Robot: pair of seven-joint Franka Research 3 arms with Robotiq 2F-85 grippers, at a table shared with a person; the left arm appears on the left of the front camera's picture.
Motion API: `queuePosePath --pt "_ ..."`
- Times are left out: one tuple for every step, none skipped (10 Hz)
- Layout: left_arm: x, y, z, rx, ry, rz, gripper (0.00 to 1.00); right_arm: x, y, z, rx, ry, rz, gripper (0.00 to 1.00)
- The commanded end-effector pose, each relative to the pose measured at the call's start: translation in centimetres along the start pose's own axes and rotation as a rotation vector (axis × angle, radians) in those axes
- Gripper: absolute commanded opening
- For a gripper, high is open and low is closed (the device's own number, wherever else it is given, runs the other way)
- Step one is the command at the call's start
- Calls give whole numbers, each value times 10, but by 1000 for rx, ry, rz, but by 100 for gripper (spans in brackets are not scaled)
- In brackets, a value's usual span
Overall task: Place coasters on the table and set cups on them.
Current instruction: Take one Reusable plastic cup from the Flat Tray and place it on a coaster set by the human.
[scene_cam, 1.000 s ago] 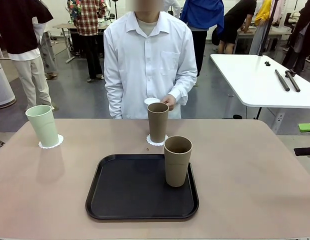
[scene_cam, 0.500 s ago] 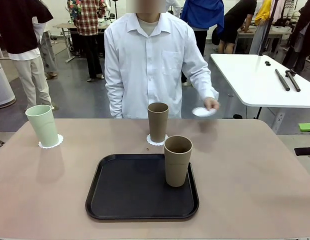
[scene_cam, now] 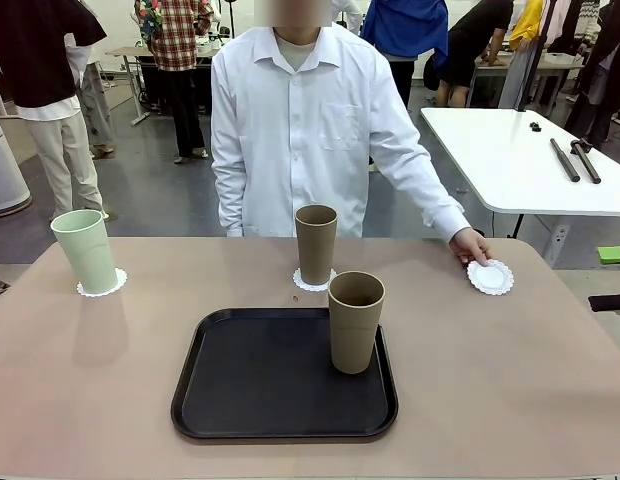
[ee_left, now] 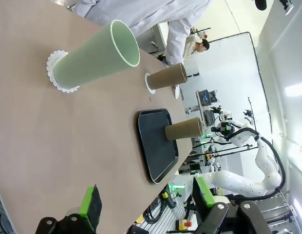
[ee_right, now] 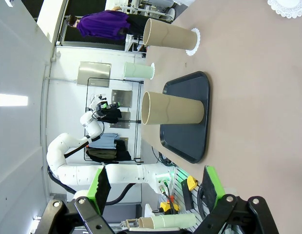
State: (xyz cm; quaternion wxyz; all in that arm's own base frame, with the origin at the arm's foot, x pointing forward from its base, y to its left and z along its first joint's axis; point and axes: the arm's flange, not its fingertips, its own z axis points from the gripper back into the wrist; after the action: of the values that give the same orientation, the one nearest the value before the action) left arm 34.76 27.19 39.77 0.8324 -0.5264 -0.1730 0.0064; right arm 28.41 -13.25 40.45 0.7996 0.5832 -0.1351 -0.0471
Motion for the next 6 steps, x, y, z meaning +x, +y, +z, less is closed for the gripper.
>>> queuePosePath --pt "-1 -2 3 -10 -1 -2 100 1 1 0 15 -4 3 100" --pt "-1 -2 3 -10 -1 -2 100 1 1 0 15 -4 3 100" --pt "-1 -2 3 -10 -1 -2 100 1 1 0 15 -4 3 100" --pt "-1 -2 3 -10 -1 -2 100 1 1 0 15 -4 3 100" --pt "-1 -2 3 -10 -1 -2 100 1 1 0 15 -4 3 100" --pt "-1 -2 3 -10 -1 -2 100 1 1 0 15 -4 3 100"
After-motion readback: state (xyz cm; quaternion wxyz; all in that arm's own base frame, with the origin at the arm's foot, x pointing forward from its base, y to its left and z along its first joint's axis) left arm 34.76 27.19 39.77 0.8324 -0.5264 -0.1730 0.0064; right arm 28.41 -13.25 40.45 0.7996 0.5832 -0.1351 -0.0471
